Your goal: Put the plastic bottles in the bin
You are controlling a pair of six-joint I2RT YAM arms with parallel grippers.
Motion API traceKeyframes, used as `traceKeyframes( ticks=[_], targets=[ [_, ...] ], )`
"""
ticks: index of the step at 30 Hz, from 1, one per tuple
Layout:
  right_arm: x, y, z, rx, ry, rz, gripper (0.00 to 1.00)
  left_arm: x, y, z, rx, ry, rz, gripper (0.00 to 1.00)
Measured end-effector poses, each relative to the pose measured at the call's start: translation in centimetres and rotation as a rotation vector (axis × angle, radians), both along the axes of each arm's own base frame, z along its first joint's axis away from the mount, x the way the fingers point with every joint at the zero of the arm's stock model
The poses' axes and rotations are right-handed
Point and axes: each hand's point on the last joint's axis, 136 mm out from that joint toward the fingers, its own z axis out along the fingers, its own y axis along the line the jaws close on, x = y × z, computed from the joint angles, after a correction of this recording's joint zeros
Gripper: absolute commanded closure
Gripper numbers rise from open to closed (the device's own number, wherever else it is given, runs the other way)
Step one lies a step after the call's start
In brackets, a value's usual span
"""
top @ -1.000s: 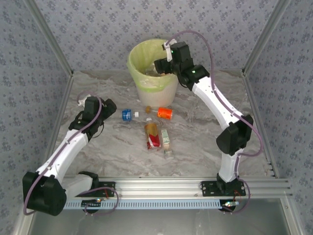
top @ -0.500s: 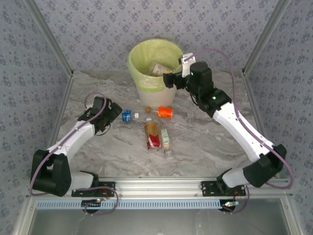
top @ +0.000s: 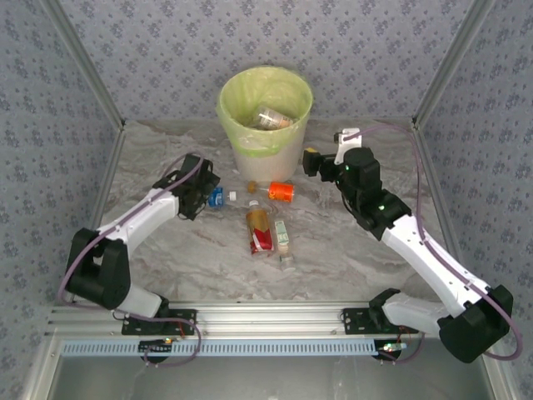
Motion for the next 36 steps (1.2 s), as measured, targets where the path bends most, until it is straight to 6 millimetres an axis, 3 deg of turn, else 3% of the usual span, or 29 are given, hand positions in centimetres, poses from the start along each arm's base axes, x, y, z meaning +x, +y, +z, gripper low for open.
traceKeyframes(
  ticks=[5,12,20,22,27,32,36],
  targets=[
    [-0.1,-0.6,0.6,0.014,-0.014,-0.024,0.00,1.4,-0.6,-1.2,0.012,0.067,0.022,0.01],
    [-0.5,-0.9,1.0,0.018,-0.022,-0.028,0.00,1.1,-0.6,-3.9,0.035,0.154,0.037,0.00],
    [-1.1,-1.4,1.0,0.011,-0.012,-0.033,0.00,2.1,-0.8,-4.7,0.044,0.157,0.058,0.00],
    [-1.2,-1.5,0.9,0.008,-0.008,-0.034,0.00,2.1,-0.9,-5.3,-0.005,0.166,0.143,0.02],
    [-1.3,-1.6,0.8,0.004,-0.001,-0.036,0.00,1.4,-0.7,-7.0,-0.068,0.215,0.325,0.14],
    [-1.4,-1.7,0.6,-0.003,0.006,-0.042,0.00,0.9,-0.2,-7.9,-0.068,0.225,0.376,0.34],
    [-1.4,-1.8,0.4,-0.007,0.011,-0.045,0.00,0.9,0.1,-7.7,-0.059,0.201,0.367,0.41]
  ],
)
